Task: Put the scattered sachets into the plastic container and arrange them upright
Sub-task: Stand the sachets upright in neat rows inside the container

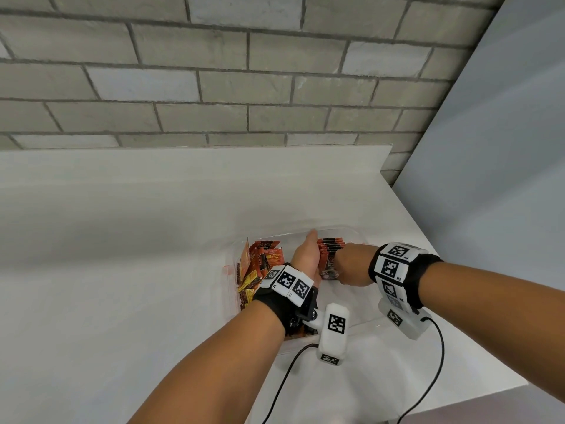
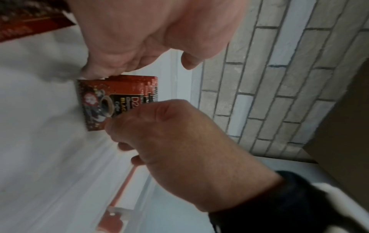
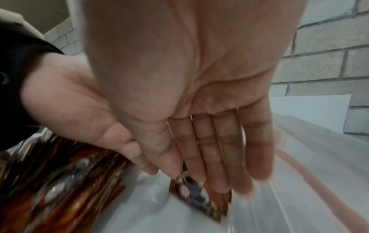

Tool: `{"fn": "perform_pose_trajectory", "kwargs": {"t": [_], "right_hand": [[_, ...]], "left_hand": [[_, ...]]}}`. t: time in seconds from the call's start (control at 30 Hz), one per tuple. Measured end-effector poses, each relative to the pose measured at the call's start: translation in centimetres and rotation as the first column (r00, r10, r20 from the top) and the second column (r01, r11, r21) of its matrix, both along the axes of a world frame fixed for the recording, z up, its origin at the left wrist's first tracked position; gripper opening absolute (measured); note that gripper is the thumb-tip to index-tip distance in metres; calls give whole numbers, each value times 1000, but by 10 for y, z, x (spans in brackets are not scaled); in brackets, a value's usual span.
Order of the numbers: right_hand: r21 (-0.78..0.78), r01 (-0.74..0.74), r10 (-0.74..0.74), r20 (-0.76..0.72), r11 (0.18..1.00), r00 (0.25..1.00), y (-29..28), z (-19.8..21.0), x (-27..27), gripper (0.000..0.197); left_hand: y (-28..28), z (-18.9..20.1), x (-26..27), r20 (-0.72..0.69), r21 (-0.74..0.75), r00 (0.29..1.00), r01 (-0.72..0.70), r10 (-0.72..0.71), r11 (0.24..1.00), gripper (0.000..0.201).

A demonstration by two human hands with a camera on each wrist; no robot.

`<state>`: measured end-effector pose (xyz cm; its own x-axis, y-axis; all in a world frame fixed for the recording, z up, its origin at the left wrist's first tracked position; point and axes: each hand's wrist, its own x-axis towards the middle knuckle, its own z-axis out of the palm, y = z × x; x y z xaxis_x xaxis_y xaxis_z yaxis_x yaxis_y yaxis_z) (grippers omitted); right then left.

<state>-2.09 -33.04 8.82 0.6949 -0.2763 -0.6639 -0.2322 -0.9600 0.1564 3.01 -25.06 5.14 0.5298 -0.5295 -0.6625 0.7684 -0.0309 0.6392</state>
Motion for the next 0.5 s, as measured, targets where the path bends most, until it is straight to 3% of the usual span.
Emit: {"fn": "perform_pose_trajectory", "kwargs": {"t": [0.1, 0.2, 0.37, 0.5], "right_hand": [[131, 76, -88, 88, 988, 992, -9, 22, 1, 26], [310, 160, -226, 192, 937, 955, -22, 44, 0, 15], [443, 226, -363, 255, 867, 896, -22, 49, -6, 12], [481, 252, -356, 139, 840, 924, 1, 30, -11, 17]], "left_hand": [[18, 26, 1, 65, -84, 992, 115, -109, 990, 56], [55, 49, 15, 264, -117, 948, 216, -180, 969, 50], [141, 67, 59, 429, -65, 899, 128, -88, 990, 35], [184, 40, 76, 497, 165, 859, 47, -124, 985, 23]]}}
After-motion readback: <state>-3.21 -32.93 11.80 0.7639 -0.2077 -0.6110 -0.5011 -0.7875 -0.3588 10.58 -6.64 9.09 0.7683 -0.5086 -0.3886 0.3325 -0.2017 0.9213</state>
